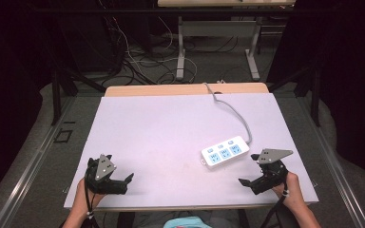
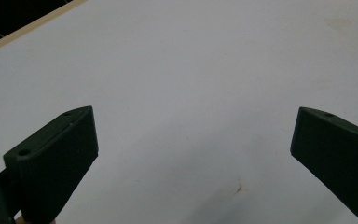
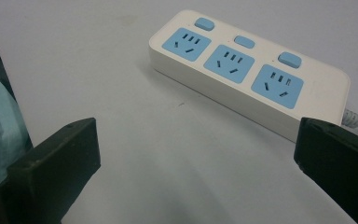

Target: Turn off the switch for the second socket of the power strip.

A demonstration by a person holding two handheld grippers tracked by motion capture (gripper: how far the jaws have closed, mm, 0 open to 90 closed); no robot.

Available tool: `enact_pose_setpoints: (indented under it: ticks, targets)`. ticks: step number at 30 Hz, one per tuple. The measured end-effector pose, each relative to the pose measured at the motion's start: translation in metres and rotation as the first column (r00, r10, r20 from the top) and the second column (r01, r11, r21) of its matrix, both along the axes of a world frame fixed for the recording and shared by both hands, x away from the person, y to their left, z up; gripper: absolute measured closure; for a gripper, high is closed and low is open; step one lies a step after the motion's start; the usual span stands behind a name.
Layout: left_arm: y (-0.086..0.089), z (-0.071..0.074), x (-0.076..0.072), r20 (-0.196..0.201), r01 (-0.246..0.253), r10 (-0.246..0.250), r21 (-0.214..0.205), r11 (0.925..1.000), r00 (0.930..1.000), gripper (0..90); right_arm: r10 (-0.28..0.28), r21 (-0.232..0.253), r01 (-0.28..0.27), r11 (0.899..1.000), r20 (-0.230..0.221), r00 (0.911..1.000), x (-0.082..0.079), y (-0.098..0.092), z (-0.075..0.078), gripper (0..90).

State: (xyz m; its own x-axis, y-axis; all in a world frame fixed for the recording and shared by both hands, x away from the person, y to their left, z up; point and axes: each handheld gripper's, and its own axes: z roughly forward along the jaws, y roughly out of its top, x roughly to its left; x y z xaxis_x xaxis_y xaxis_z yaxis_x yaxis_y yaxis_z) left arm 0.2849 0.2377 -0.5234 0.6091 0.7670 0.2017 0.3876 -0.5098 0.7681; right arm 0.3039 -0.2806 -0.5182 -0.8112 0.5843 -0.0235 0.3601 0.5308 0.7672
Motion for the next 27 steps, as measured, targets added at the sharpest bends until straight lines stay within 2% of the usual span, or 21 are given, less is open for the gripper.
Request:
enact_pose_setpoints:
  ticks: [8,13,14,16,20,27]
  targets:
    - [-0.0016,-0.0006,-0.0011,-0.001,0.007,-0.007,0.002,1.0000,1.0000,0.4,-0.001,-0.003,0.001,1.000,0.015,0.9999,-0.0002,0.0005,0.0002,0.0]
    - [-0.0014,-0.0010,-0.0003,-0.001,0.001,-0.001,0.002,1.0000,1.0000,0.5,0.002,-0.013,-0.002,1.000,0.000,1.0000,-0.0003,0.0005,0.0006,0.0]
    - [-0.0015,-0.0014,-0.0001,0.005,0.000,0.000,0.001,1.0000,1.0000,0.6,-0.005,-0.011,0.005,1.000,0.016,0.9999,0.0000,0.0013,0.0003,0.0]
    - [-0.0017,-0.0015,0.0000,0.004,0.005,-0.005,0.001,1.0000,1.0000,0.6,-0.011,-0.009,0.011,1.000,0.019,0.9998,-0.0003,0.0021,0.0000,0.0]
    - [-0.0017,-0.0016,0.0000,0.000,0.010,-0.010,0.016,0.9998,1.0000,0.9,-0.009,-0.013,0.009,1.000,0.017,0.9998,0.0003,0.0047,-0.0005,0.0]
    - [-0.0014,-0.0016,0.0003,-0.001,-0.002,0.002,0.008,1.0000,1.0000,0.9,0.012,-0.024,-0.012,1.000,0.028,0.9995,0.0009,0.0072,0.0005,0.0]
